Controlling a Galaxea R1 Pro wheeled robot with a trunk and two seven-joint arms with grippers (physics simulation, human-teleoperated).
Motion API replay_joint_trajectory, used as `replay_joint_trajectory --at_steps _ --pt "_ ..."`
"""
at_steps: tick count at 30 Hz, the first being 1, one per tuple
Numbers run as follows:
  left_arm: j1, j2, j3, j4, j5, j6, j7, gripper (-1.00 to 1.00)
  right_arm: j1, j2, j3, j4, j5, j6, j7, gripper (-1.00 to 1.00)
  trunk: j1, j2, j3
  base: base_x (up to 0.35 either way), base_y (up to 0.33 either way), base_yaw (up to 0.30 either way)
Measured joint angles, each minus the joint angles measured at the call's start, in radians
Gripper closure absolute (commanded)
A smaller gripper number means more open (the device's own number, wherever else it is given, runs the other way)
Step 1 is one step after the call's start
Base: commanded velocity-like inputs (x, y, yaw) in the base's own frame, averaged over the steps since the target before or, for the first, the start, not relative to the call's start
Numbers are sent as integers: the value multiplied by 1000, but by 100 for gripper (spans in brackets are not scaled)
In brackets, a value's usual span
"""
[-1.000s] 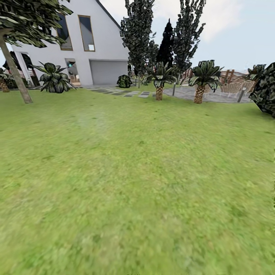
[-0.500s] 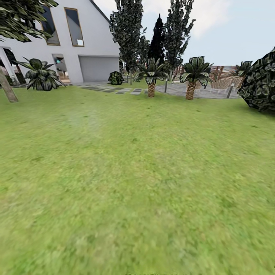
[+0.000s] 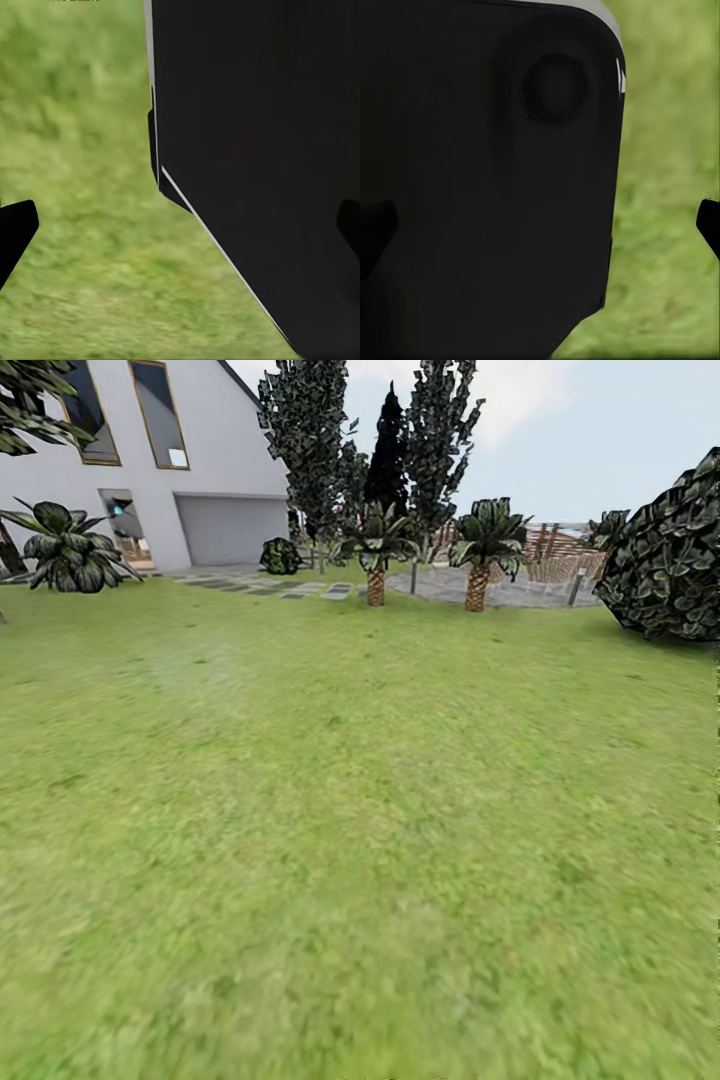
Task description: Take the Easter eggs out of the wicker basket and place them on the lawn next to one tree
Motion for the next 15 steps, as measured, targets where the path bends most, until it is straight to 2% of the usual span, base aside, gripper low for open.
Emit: replay_joint_trajectory --at_steps 4,15 --pt "0 0 0 0 0 0 0 -100 0 0 0 0 0 0 -1 -100 0 0 -5 0 0 -88" --pt "0 0 0 0 0 0 0 -100 0 0 0 0 1 0 0 -100 0 0 -6 0 0 -8"
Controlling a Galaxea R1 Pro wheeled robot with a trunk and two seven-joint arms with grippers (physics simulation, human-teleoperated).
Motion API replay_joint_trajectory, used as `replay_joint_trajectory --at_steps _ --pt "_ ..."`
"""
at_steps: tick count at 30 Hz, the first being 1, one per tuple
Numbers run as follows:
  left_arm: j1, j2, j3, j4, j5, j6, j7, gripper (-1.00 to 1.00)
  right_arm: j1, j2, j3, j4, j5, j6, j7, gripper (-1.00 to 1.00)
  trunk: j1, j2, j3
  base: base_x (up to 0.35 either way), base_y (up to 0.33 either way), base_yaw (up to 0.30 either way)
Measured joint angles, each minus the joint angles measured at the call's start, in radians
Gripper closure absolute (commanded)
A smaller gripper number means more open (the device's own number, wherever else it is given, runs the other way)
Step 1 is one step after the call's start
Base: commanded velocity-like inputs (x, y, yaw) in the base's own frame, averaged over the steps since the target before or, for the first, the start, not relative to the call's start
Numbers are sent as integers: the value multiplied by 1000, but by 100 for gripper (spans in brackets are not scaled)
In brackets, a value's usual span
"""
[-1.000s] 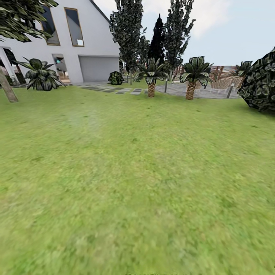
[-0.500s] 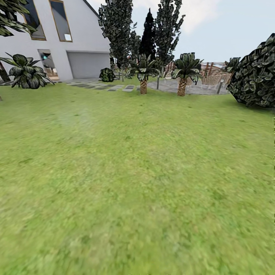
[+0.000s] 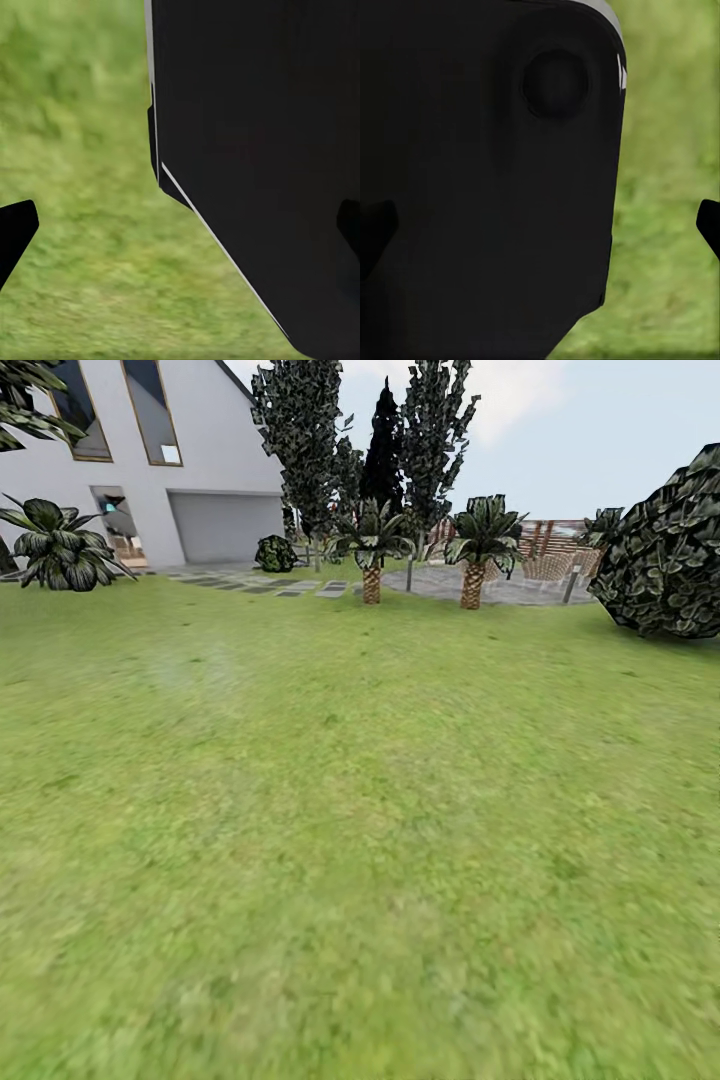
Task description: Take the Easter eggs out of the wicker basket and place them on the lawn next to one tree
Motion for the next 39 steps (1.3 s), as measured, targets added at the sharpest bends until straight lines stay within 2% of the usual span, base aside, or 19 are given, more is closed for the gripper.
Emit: replay_joint_trajectory --at_steps 8,19,39 --pt "0 0 0 0 0 0 0 -100 0 0 1 1 0 0 -1 -100 0 0 0 0 0 -16" --pt "0 0 0 0 0 0 0 -100 0 0 0 1 0 0 -1 -100 0 0 0 0 0 -234" --pt "0 0 0 0 0 0 0 -100 0 0 1 2 0 0 -1 -100 0 0 0 0 0 -6"
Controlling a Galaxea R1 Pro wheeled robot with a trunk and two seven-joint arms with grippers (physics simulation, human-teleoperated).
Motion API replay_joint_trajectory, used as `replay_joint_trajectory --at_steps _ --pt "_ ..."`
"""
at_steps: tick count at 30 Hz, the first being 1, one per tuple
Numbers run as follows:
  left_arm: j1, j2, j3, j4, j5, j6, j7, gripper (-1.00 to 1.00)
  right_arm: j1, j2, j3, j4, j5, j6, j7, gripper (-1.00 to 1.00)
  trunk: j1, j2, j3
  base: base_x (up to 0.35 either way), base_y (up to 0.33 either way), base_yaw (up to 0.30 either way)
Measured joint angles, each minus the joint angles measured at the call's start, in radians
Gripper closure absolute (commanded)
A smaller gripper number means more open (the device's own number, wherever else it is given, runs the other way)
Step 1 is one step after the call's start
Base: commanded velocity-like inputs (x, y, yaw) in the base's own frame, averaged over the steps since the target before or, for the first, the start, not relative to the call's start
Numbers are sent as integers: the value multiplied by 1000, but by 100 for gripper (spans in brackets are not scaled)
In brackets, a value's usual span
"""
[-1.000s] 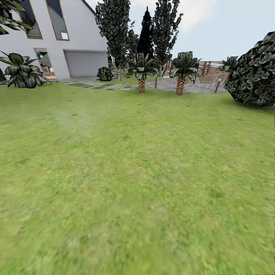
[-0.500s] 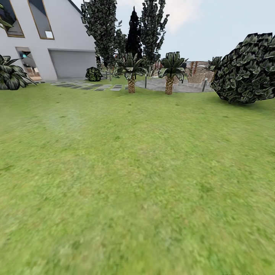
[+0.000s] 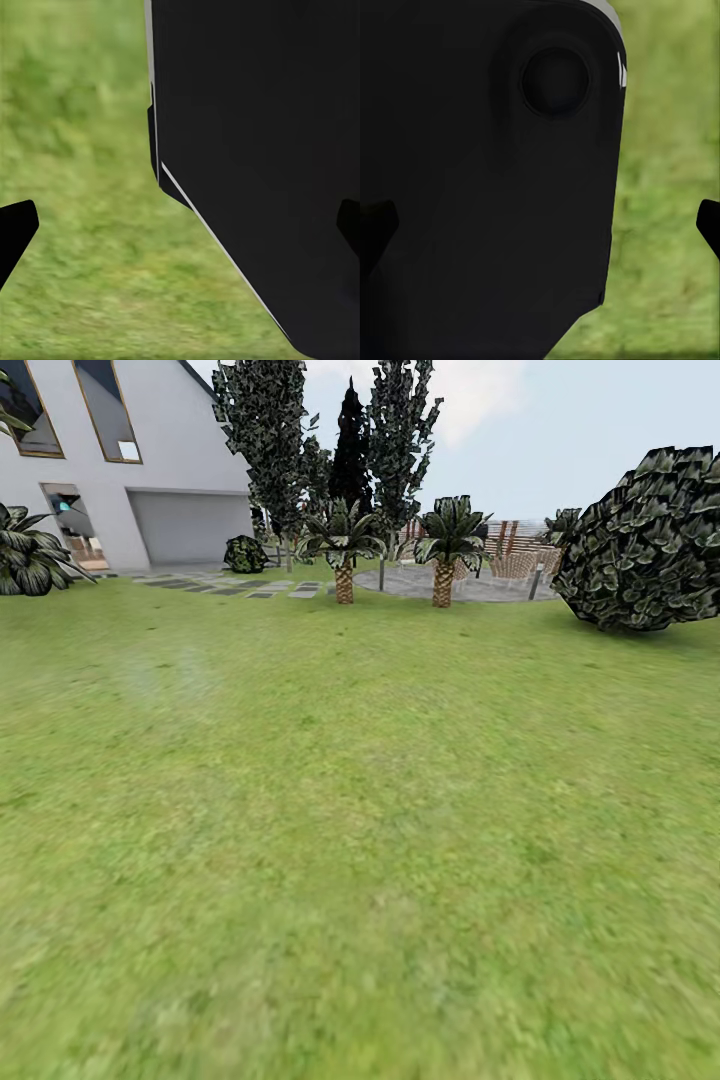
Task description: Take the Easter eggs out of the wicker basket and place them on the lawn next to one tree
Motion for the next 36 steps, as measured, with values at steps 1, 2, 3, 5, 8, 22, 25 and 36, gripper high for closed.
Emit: replay_joint_trajectory --at_steps 1,2,3,5,8,22,25,36 --pt "0 0 0 0 0 0 0 -100 0 0 0 0 0 0 0 -100 0 0 0 0 0 0" --pt "0 0 0 0 0 0 0 -100 0 0 0 0 0 0 0 -100 0 0 0 0 0 0" --pt "0 0 0 0 0 0 0 -100 0 0 0 0 0 0 0 -100 0 0 0 0 0 0" --pt "0 0 0 0 0 0 0 -100 0 0 0 0 0 0 0 -100 0 0 0 0 0 0" --pt "0 0 0 0 0 0 0 -100 0 0 1 0 1 2 0 -100 0 0 0 0 0 0" --pt "0 0 0 0 0 0 0 -100 0 -1 -1 0 0 -1 -2 -100 0 0 0 0 0 0" --pt "0 0 0 0 0 0 0 -100 0 1 -2 5 -2 -1 -2 -100 0 0 0 0 0 0" --pt "0 0 0 0 0 0 0 -100 0 2 -2 9 -2 0 -2 -100 0 0 0 0 0 0"
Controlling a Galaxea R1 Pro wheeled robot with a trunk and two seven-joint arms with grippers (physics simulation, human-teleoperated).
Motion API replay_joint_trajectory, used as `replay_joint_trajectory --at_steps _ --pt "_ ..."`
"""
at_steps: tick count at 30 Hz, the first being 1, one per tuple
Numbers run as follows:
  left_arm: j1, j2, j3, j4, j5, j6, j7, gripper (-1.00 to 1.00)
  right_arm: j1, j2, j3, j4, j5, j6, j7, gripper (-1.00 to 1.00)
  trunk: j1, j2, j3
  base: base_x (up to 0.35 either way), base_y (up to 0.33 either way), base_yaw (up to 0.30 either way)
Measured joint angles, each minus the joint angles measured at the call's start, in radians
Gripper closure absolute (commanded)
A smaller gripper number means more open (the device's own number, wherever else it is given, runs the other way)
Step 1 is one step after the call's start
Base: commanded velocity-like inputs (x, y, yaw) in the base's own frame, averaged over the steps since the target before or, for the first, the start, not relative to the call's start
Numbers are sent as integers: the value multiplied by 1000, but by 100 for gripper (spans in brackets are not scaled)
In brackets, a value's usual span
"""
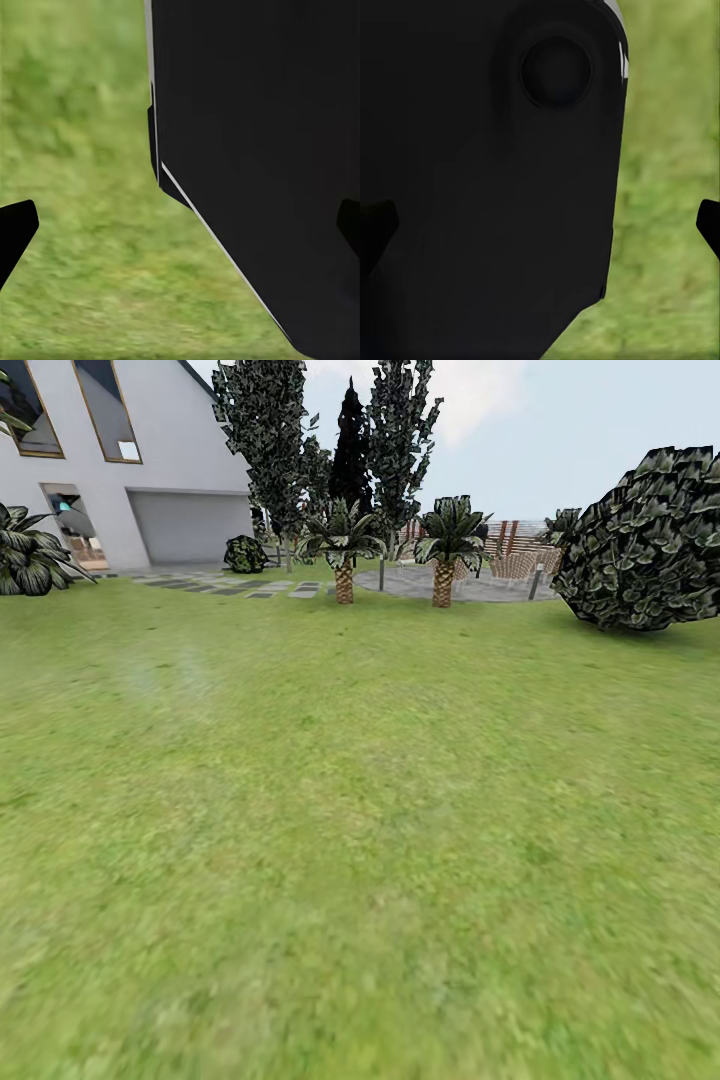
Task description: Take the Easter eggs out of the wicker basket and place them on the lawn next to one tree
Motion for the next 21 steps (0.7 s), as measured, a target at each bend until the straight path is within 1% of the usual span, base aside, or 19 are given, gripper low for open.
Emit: replay_joint_trajectory --at_steps 13,17,21 --pt "0 0 0 0 0 0 0 -100 0 0 -3 0 -4 0 0 -100 0 0 0 0 0 0" --pt "-2 -10 -1 -14 1 3 -1 -100 0 8 -3 0 -6 -1 1 -100 0 0 0 5 4 0" --pt "-3 -14 -2 -36 2 11 -1 -100 0 8 -4 1 -7 -1 1 -100 0 0 0 206 51 0"
